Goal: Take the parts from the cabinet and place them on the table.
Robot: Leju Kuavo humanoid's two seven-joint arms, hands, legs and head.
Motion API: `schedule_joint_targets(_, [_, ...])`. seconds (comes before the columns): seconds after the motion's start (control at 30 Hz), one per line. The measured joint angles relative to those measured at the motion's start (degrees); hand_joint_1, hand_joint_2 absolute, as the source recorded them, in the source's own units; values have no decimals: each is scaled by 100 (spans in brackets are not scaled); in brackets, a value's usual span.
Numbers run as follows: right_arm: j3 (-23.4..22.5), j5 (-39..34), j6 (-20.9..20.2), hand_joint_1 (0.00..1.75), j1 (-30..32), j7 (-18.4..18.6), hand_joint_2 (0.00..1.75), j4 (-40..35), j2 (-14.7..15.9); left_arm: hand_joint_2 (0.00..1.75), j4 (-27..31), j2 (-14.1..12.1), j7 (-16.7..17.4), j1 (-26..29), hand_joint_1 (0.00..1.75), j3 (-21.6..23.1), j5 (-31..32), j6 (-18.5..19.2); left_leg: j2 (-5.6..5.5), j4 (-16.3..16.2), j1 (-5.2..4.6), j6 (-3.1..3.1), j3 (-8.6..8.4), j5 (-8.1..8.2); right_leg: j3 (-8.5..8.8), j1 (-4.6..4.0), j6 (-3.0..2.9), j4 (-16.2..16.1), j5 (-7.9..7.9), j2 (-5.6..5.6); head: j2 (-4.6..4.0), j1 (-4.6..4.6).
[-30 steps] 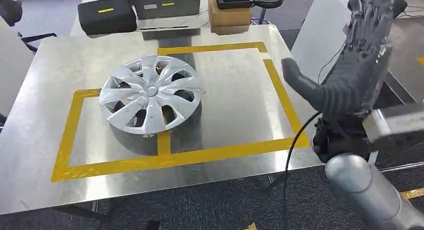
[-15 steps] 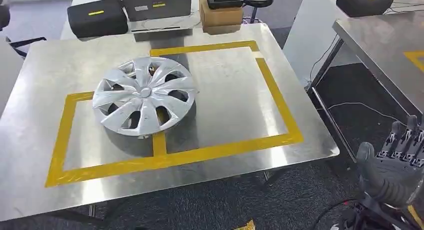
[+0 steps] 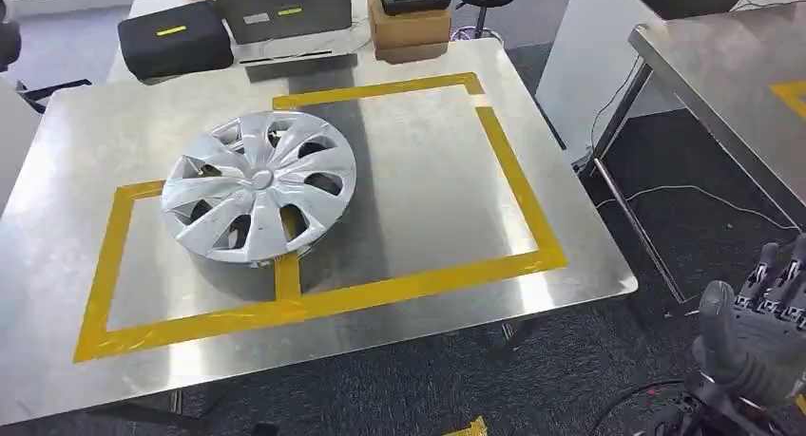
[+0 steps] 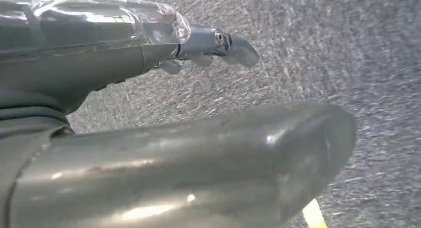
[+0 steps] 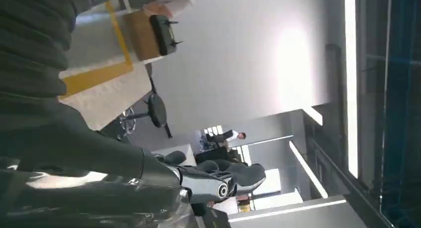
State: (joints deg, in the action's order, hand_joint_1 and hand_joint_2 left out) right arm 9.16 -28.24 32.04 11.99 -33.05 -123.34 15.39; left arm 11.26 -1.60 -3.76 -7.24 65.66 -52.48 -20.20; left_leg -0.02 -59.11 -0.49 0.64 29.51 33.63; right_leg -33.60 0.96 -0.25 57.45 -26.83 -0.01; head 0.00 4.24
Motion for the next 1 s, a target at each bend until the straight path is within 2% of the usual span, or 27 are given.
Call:
schedule_joint_targets(0.03, [4, -7, -2, 0, -15, -28, 175, 11, -44, 0, 15, 0, -13, -4, 0, 0, 9, 0, -3, -249, 11, 30, 100, 203, -9, 3, -30, -2, 19, -6, 0, -48])
schedule_joint_targets(0.07, [17, -15, -2, 0, -20, -41, 175, 24, -91, 0, 33, 0, -13, -6, 0, 0, 9, 0, -4, -733, 37, 56, 294, 486, -34, 1, -40, 1, 27, -19, 0, -85])
schedule_joint_targets(0.1, [35, -33, -2, 0, -20, -48, 175, 46, -120, 0, 37, 2, -11, -3, 0, 0, 6, 0, -5, -1144, 55, 72, 459, 677, -50, -4, -45, 4, 41, -32, 0, -118])
schedule_joint_targets(0.13, [48, -48, -4, 0, -26, -50, 175, 61, -144, 0, 37, 4, -9, 1, 0, 0, 0, 0, -5, -1416, 66, 88, 563, 769, -69, -4, -40, 4, 58, -40, 0, -144])
schedule_joint_targets(0.17, [55, -55, -4, 0, -43, -48, 175, 83, -162, 0, 39, 7, -2, 1, 0, 0, -4, 0, -4, -1457, 82, 107, 561, 719, -99, 0, -29, 9, 87, -42, 0, -166])
schedule_joint_targets(0.2, [70, -57, -4, 0, -63, -48, 175, 105, -188, 0, 39, 7, 5, 0, 0, 2, -9, 6, -2, -1246, 102, 123, 427, 543, -129, 7, -11, 15, 115, -42, 0, -197])
schedule_joint_targets(0.23, [85, -59, -4, 0, -89, -48, 175, 124, -205, 0, 39, 7, 28, -1, 0, 0, -11, 19, 0, -849, 117, 135, 200, 314, -155, 17, 14, 22, 137, -39, 0, -218])
schedule_joint_targets(0.27, [92, -61, -4, 0, -109, -50, 175, 142, -221, 0, 39, 4, 61, -6, 0, 0, -11, 35, 0, -313, 135, 145, -103, 69, -184, 36, 49, 40, 164, -37, 0, -249])
schedule_joint_targets(0.3, [96, -61, -4, 0, -123, -50, 175, 149, -238, 0, 39, 7, 110, -16, 0, 0, -9, 44, -22, 114, 157, 162, -335, 2, -204, 33, 89, 68, 190, -30, 0, -278])
schedule_joint_targets(0.33, [96, -59, -2, 0, -130, -52, 175, 151, -247, 0, 46, 11, 157, -26, 0, 0, -9, 48, -64, 188, 121, 115, -319, 15, -233, 10, 122, 96, 208, -19, 0, -321])
schedule_joint_targets(0.4, [142, -59, 2, 0, -172, -70, 175, 175, -269, 0, 46, 9, 230, -17, 0, 2, -9, 52, -62, 162, 101, 3, -262, -63, -231, 28, 192, 35, 309, -9, 0, -269])
schedule_joint_targets(0.47, [164, -72, 4, 0, -166, -92, 175, 201, -282, 0, 42, -18, 282, -16, 0, 0, -9, 72, -45, 176, 96, -97, -203, -176, -252, 53, 266, -4, 400, 12, 0, -269])
schedule_joint_targets(0.5, [177, -83, 4, 0, -165, -105, 175, 212, -293, 0, 42, -26, 297, -32, 0, 0, -2, 85, -19, 176, 106, -145, -159, -225, -299, 65, 283, 71, 210, 6, 0, -267])
schedule_joint_targets(0.53, [186, -114, 2, 0, -169, -120, 175, 223, -295, 0, 42, -35, 306, -33, 0, 0, 0, 90, -14, 175, 95, -187, -100, -273, -377, 65, 292, 313, -106, 2, 0, -225])
schedule_joint_targets(0.6, [212, -170, -15, 0, -166, -172, 175, 256, -306, 0, 42, -42, 293, -31, 0, 0, 7, 94, 3, 165, 58, -222, 40, -379, -624, 56, 308, 1239, -758, 4, 0, -184])
schedule_joint_targets(0.63, [219, -195, -28, 0, -161, -203, 175, 275, -319, 0, 42, -48, 280, -29, 0, 0, 7, 94, 11, 161, 34, -234, 114, -432, -690, 56, 300, 1636, -944, 4, 0, -166])
schedule_joint_targets(0.67, [232, -227, -42, 0, -159, -234, 175, 299, -328, 0, 42, -57, 265, -29, 0, 0, 6, 94, 19, 157, 5, -244, 185, -478, -662, 49, 281, 1803, -962, 3, 0, -157])
schedule_joint_targets(0.7, [243, -245, -48, 0, -158, -255, 175, 321, -336, 0, 42, -68, 254, -29, 0, 0, 6, 94, 23, 154, -21, -251, 246, -522, -519, 40, 244, 1720, -858, 4, 0, -144])
schedule_joint_targets(0.73, [251, -247, -48, 0, -159, -271, 175, 343, -347, 0, 42, -74, 252, -30, 0, 0, 7, 94, 23, 153, -53, -251, 304, -563, -263, 6, 181, 1393, -683, 5, 0, -144])
schedule_joint_targets(0.8, [264, -267, -46, 0, -167, -286, 175, 387, -371, 0, 44, -87, 254, -31, 0, 0, 9, 94, 20, 152, -87, -254, 363, -635, 470, -107, -12, 308, -401, 17, 0, -133])
schedule_joint_targets(0.83, [269, -277, -46, 0, -176, -295, 175, 404, -376, 0, 57, -76, 254, -31, 0, 0, 11, 94, 23, 148, -110, -233, 387, -663, 700, -169, -123, -87, -485, 7, 0, -151])
schedule_joint_targets(0.87, [275, -282, -41, 0, -175, -304, 175, 422, -380, 0, 61, -83, 256, -32, 0, 0, 13, 94, 33, 148, -98, -202, 410, -714, 757, -155, -87, -219, -457, -17, 0, -164])
schedule_joint_targets(0.9, [278, -295, -37, 0, -164, -310, 175, 439, -385, 0, 72, -83, 256, -32, 0, 0, 24, 96, 34, 153, -73, -162, 425, -758, 731, -181, -72, -209, -406, 8, 0, -170])
schedule_joint_targets(0.97, [284, -306, -28, 0, -169, -315, 175, 485, -391, 0, 72, -85, 271, -24, 0, 0, 33, 103, 38, 165, -54, -107, 445, -834, 700, -203, -110, -252, -312, -1, 0, -142])
schedule_joint_targets(1.0, [293, -332, -13, 0, -179, -315, 175, 527, -402, 0, 70, -96, 273, -25, 0, 0, 35, 103, 11, 93, -56, -76, 488, -706, 679, -140, -100, -347, -210, -75, 0, -135])
